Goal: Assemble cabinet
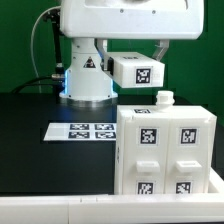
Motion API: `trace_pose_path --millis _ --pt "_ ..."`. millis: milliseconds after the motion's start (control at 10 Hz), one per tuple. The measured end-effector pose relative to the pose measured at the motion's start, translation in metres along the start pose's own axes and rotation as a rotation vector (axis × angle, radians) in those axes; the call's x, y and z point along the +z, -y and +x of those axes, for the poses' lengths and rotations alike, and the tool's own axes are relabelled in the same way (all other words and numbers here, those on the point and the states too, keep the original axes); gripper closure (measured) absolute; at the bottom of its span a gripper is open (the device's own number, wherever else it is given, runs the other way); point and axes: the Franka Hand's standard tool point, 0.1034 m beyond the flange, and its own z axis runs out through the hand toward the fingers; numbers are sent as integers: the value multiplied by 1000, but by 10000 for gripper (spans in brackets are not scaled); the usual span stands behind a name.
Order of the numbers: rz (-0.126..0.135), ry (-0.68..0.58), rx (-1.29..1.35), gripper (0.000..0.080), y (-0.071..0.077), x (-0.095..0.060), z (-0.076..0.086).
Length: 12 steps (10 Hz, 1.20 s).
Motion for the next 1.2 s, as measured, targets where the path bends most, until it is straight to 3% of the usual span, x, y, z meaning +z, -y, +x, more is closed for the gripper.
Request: trace_pose_path --millis 200,300,600,1000,1200 --pt "0 7 1 246 2 -3 2" --pt "-1 -10 -12 246 9 -17 18" --pt "-25 -92 -51 246 22 -31 73" --pt "-24 -84 -59 246 21 -31 75" --pt "-25 -86 -52 246 23 -15 68"
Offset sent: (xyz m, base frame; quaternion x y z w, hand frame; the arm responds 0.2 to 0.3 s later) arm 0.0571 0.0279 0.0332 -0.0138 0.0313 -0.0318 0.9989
